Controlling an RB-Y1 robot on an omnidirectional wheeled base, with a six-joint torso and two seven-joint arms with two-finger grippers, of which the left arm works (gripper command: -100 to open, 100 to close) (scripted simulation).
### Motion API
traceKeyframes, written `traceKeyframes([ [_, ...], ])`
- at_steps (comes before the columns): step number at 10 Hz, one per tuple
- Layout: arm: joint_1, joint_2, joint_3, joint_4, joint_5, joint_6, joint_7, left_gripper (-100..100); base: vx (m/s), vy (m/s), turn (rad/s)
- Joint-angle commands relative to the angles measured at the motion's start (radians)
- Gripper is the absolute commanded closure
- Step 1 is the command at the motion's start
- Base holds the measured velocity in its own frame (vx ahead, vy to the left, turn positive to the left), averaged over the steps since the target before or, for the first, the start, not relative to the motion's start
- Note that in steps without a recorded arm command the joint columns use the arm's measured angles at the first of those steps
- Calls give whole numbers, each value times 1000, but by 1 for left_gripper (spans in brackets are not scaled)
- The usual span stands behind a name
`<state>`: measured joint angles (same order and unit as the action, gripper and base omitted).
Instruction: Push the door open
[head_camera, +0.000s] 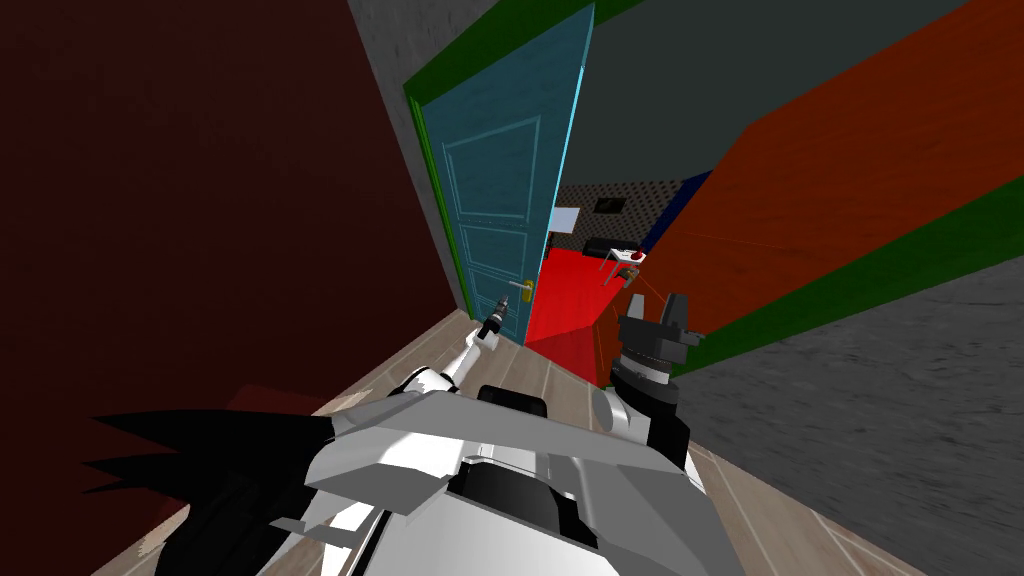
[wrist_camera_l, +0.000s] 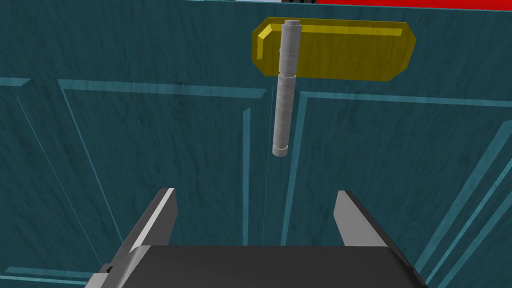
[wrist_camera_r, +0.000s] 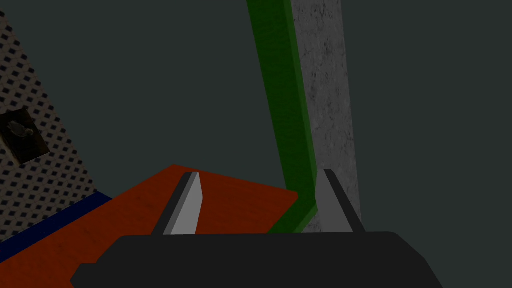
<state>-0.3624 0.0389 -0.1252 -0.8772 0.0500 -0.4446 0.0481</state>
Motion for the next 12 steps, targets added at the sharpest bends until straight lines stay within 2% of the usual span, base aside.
traceKeyframes([
  [1,-25,-7,-4,42,0,-5,0,-100,82,68,-42],
  [4,-70,-23,-13,114,-1,-9,2,-100,80,77,-54],
  [6,-114,-40,-22,184,-3,-14,4,-100,119,82,-51],
  [8,-143,-55,-29,231,-3,-16,5,-100,108,86,-59],
  [9,-132,-52,-26,214,-3,-16,2,-100,45,33,-14],
  [10,-134,-26,-24,217,-2,-15,2,-100,111,-18,-26],
  [12,-135,-13,-21,218,-1,-15,2,-100,153,-46,-18],
])
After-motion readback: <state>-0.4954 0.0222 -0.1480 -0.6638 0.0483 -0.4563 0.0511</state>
